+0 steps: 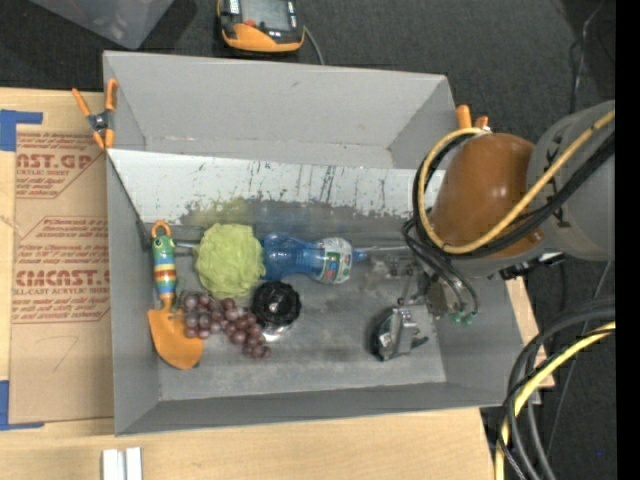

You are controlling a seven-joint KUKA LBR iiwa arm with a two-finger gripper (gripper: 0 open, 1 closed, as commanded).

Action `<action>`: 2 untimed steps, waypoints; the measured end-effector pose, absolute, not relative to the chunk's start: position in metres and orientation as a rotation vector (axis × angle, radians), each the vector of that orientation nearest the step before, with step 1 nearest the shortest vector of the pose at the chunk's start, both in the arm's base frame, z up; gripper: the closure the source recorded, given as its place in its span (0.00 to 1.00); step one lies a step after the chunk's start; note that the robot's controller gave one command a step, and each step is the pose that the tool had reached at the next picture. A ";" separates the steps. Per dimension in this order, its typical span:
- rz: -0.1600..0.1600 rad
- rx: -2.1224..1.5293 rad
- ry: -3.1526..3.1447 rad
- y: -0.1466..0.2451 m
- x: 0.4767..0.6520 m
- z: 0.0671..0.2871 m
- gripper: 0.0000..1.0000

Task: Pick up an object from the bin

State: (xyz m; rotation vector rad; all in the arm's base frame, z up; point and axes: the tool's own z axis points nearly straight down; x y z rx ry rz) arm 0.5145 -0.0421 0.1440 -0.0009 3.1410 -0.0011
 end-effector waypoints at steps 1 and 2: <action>-0.001 -0.001 3.141 -0.042 0.515 0.144 0.00; -0.002 -0.175 3.139 -0.096 0.494 0.100 0.00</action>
Offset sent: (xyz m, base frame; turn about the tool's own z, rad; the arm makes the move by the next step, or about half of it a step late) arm -0.0196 -0.0526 -0.0421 -0.1131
